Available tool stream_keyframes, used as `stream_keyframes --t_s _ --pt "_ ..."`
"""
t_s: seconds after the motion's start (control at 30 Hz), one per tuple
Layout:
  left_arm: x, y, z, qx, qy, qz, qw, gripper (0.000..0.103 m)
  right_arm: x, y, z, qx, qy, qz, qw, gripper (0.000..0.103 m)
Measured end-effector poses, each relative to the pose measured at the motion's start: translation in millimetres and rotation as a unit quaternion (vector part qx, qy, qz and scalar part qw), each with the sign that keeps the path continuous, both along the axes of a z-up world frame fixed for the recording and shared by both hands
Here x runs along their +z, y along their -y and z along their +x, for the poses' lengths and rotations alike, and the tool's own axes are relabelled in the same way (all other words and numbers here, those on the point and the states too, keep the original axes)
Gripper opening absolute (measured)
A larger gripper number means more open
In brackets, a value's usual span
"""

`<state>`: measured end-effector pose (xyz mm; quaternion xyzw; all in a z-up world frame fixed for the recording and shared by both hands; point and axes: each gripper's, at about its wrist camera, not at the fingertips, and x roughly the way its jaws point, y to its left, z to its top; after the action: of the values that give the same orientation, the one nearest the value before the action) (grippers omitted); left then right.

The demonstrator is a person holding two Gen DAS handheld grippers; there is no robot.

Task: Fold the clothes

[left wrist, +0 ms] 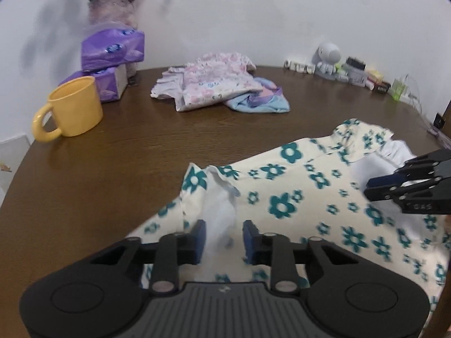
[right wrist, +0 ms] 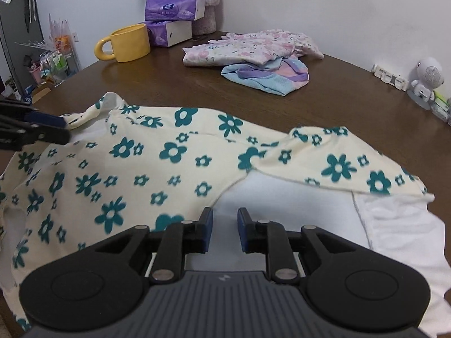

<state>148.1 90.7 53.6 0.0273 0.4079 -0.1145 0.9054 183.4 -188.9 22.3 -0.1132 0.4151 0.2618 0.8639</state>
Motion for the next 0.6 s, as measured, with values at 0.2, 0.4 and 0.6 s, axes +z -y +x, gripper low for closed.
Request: stream_keyframes --t_s 0.2,0.4,0.6 --pt "-18.1 1.6 28.2 -0.020 -0.005 0.033 0.9992 0.012 -0.6 -5.9 15.1 -0.006 -0.002 -0.001 1.000 0.019" --pt "-20.8 0.4 47.7 -0.022 0.011 0.042 0.9988 0.012 -2.2 -11.5 36.0 -0.020 0.004 0.001 1.000 0.017" --pt "-23.2 -2.4 71.4 -0.012 0.027 0.046 0.9985 0.012 -5.2 -15.0 58.1 -0.035 0.013 0.010 0.999 0.016"
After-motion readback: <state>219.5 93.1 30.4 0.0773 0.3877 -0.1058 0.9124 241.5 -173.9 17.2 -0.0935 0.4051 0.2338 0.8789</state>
